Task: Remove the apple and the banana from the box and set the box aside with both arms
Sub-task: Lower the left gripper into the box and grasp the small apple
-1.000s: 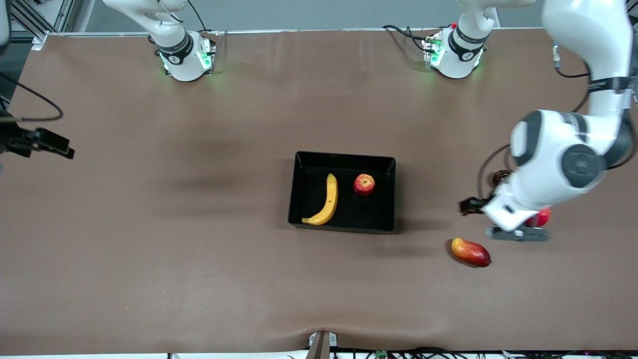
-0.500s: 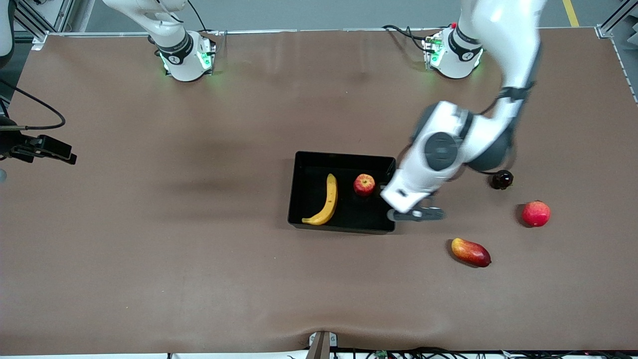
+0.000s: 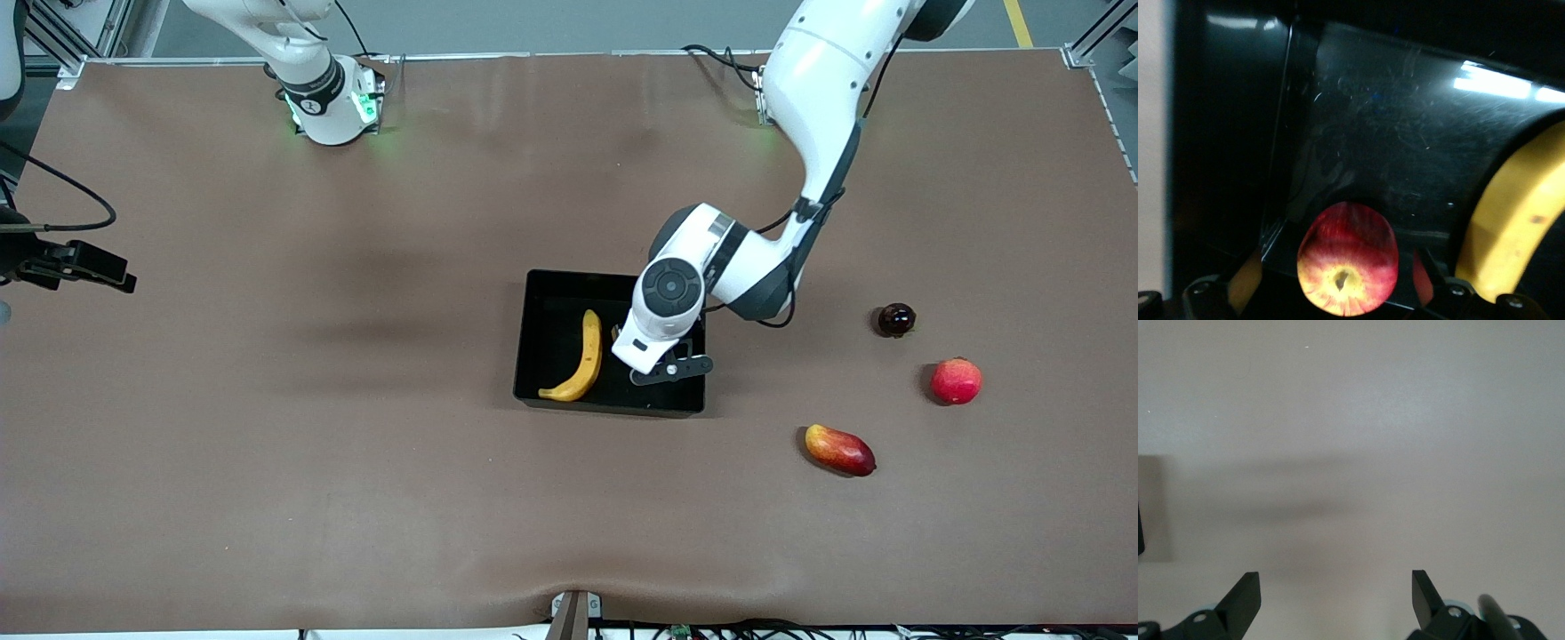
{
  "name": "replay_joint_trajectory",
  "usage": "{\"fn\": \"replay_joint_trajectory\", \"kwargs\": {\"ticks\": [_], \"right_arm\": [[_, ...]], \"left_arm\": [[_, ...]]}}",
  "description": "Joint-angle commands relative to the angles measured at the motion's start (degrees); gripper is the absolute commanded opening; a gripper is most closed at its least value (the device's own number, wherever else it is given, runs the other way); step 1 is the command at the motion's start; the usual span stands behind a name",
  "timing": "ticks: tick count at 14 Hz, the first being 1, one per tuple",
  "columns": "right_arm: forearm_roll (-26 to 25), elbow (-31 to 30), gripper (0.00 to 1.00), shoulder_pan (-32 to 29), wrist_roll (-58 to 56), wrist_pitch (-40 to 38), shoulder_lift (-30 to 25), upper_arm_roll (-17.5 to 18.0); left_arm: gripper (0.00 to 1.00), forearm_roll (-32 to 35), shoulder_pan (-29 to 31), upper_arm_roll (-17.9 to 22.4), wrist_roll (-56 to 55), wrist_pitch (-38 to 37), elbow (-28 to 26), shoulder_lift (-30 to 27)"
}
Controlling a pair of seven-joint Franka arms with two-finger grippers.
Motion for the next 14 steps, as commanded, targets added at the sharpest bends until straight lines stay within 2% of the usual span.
{"fn": "replay_joint_trajectory", "kwargs": {"ticks": [1,3,4,6,7,11,14], "right_arm": [[0.9,0.3,1.0,-1.0,-0.6,-0.7,-0.3,0.5],[0.9,0.3,1.0,-1.0,-0.6,-0.7,-0.3,0.5],[0.9,0.3,1.0,-1.0,-0.6,-0.7,-0.3,0.5],[0.9,0.3,1.0,-0.9,-0.6,-0.7,-0.3,0.5],[0.9,0.3,1.0,-0.9,-0.6,-0.7,-0.3,0.5],[0.9,0.3,1.0,-0.9,-0.6,-0.7,-0.3,0.5],[0.9,0.3,1.0,-0.9,-0.6,-0.8,-0.2,0.5]], "left_arm": [[1.0,0.9,-1.1,0.5,-2.4,0.6,0.4,1.4],[1.0,0.8,-1.3,0.5,-3.9,1.5,0.3,1.8],[0.86,1.0,-1.4,0.5,-3.9,1.5,0.1,2.1],[0.13,1.0,-1.8,0.5,-4.0,1.5,0.1,1.9],[0.0,1.0,-1.7,0.5,-3.8,1.4,0.5,1.6],[0.0,1.2,-0.7,1.0,-3.0,0.4,0.8,-4.8],[0.0,1.1,3.7,1.0,0.1,-0.4,0.9,-11.3]]}}
